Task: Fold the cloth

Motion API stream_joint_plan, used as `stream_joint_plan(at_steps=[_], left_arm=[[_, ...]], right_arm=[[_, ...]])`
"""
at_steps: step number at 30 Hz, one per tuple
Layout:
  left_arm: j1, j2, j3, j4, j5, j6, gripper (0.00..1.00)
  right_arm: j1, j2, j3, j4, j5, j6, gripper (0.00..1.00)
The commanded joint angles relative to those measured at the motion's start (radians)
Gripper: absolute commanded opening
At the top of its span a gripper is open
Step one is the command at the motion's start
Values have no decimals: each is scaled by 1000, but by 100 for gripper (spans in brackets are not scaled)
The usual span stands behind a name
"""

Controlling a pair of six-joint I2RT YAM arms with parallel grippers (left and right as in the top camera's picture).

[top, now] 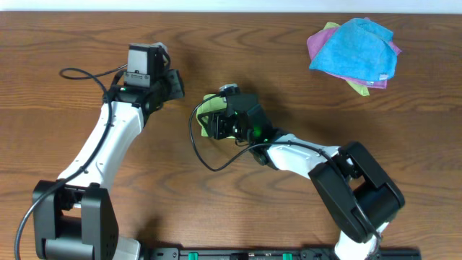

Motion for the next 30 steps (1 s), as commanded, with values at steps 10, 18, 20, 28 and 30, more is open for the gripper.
stream_joint_plan(at_steps=[10,18,20,28,30], left_arm=[[21,-54,23,-8,-13,22,20],[26,-103,23,-56,-11,22,83],[26,-112,23,-74,-3,22,95],[26,-119,23,-154,188,20,95],[22,-118,21,-193,203,14,96]], right_arm=[[2,-32,15,0,-121,-5,56],[-116,-199,15,-77,-91,-75,61],[-149,-246,15,-119,-87,-101,62],[-323,-531,15,-504,-96,-208,99],[-380,-625,15,-676,-95,-287,99]])
